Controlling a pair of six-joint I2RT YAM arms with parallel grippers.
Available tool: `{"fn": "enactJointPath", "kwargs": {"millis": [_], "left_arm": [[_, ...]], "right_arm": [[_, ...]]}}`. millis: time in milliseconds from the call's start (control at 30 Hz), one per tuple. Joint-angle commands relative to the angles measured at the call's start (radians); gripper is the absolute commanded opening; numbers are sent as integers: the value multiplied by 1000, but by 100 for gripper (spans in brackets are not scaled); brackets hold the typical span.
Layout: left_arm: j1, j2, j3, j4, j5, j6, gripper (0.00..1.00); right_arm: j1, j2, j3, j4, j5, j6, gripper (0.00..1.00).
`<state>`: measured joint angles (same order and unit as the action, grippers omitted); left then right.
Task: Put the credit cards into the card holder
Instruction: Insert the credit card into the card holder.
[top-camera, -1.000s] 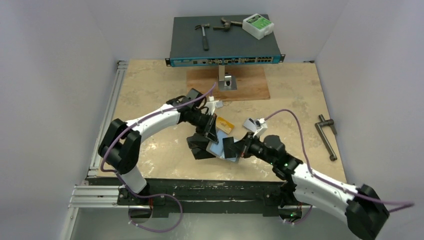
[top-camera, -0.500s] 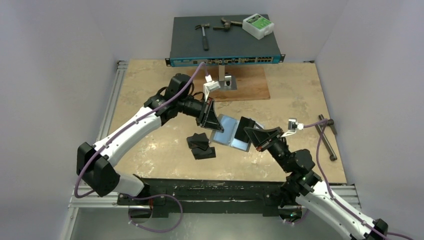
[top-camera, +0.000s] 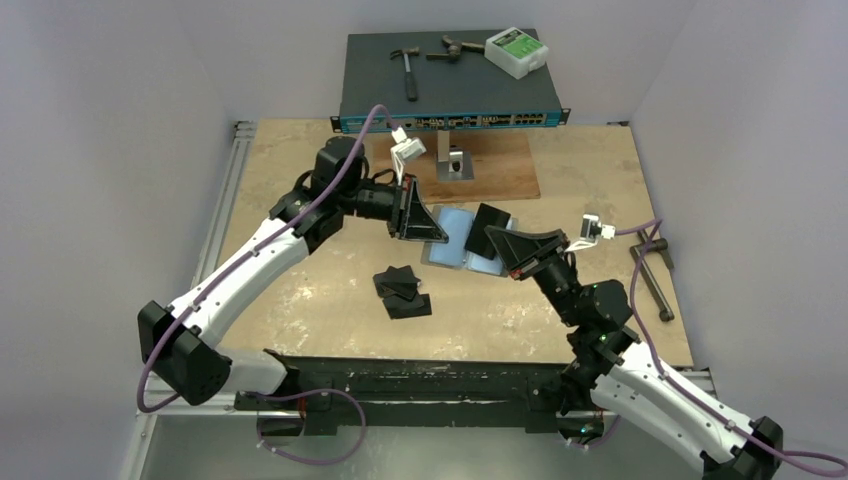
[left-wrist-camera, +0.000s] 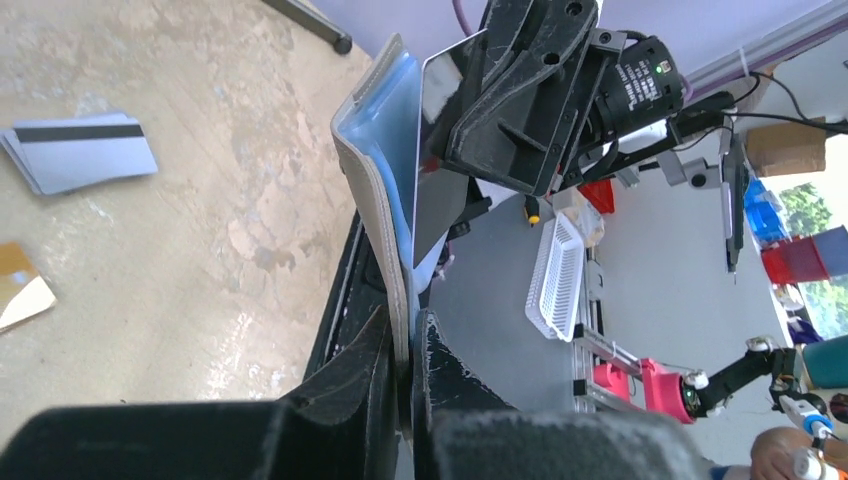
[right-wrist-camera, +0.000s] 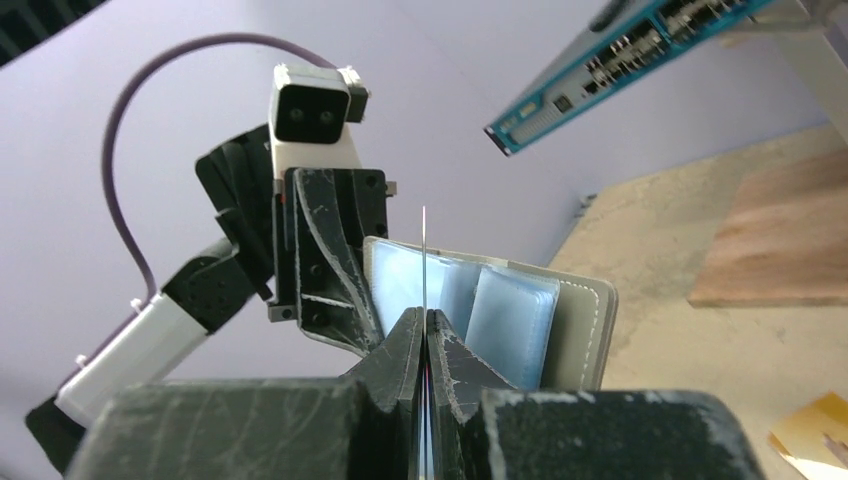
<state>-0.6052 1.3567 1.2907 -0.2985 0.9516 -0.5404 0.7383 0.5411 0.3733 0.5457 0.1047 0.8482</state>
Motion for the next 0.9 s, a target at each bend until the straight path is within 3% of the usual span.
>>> {"fn": "enactJointPath", "kwargs": {"millis": [0,867], "left_arm": [[22,-76,43,106,-7,-64,0],[71,-160,-59,190,26,-99,0]], "right_arm": [[0,32,58,123,-12,9,0],[13,192,41,403,-39,62,0]]}}
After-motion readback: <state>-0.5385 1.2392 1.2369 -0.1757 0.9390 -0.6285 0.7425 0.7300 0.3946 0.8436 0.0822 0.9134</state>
